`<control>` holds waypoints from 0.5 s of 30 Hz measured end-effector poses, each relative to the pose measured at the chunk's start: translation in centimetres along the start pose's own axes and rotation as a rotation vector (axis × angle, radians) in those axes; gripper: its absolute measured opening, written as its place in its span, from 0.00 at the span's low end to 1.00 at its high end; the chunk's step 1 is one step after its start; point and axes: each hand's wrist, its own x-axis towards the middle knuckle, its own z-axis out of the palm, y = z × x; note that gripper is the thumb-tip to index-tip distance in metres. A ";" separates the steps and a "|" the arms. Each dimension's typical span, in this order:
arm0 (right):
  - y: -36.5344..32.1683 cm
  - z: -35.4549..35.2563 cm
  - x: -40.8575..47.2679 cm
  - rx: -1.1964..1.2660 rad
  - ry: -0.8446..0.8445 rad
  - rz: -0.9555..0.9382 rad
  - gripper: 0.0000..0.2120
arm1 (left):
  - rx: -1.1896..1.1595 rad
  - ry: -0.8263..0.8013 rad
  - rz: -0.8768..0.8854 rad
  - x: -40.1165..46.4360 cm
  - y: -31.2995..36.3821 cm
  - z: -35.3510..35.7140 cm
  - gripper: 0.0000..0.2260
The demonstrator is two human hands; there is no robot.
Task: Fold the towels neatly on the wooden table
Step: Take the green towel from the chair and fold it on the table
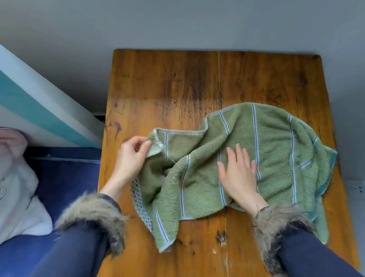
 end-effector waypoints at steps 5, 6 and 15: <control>-4.5 1.0 1.2 -0.042 0.118 -0.149 0.27 | 0.034 0.142 0.044 7.5 -0.2 -3.9 0.12; -5.4 1.2 1.5 -0.048 0.116 -0.173 0.27 | 0.031 0.148 0.041 8.2 -0.3 -4.0 0.13; -10.2 2.8 4.7 -0.146 0.018 -0.309 0.29 | 0.237 0.238 0.094 10.9 -4.1 -4.1 0.13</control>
